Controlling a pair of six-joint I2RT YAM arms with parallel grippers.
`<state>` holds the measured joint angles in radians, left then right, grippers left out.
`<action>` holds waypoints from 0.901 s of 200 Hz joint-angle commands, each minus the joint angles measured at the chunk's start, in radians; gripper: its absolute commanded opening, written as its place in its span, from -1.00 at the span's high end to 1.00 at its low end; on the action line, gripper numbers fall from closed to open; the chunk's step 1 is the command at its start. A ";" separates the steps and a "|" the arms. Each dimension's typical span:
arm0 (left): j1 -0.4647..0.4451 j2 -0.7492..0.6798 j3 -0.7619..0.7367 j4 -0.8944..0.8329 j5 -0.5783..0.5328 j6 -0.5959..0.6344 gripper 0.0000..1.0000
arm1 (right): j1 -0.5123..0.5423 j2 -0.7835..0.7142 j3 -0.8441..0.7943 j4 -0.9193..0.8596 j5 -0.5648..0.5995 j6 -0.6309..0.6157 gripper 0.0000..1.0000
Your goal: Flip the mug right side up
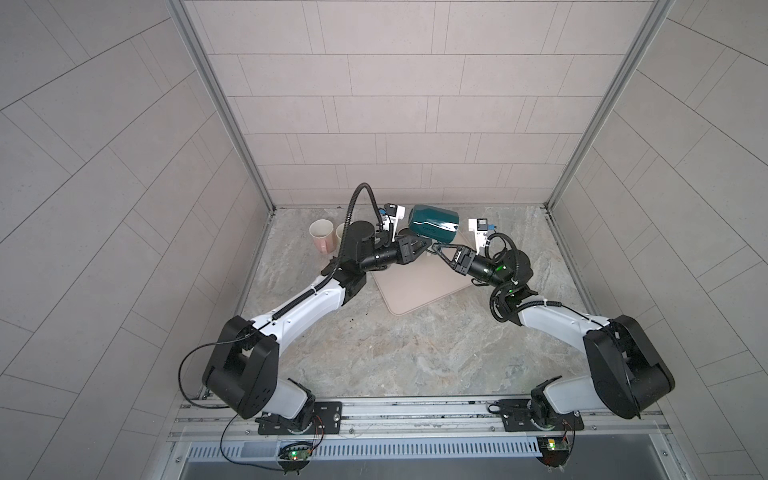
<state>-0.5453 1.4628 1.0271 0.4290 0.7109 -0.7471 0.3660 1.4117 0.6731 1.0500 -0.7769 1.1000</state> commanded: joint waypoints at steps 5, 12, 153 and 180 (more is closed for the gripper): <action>-0.026 -0.007 0.016 -0.044 0.047 0.064 1.00 | 0.017 -0.038 0.070 0.062 0.055 -0.018 1.00; -0.026 -0.004 0.015 -0.043 0.043 0.065 1.00 | 0.020 -0.049 0.073 0.028 0.062 -0.036 1.00; -0.028 -0.002 0.021 -0.065 -0.025 0.103 1.00 | 0.056 -0.145 0.045 -0.190 0.178 -0.241 1.00; -0.028 -0.002 0.020 -0.065 -0.025 0.103 1.00 | 0.066 -0.140 0.051 -0.194 0.192 -0.245 1.00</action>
<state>-0.5549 1.4628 1.0275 0.3630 0.6613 -0.7097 0.4191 1.3064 0.6956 0.7563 -0.6239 0.8555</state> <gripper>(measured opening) 0.173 0.162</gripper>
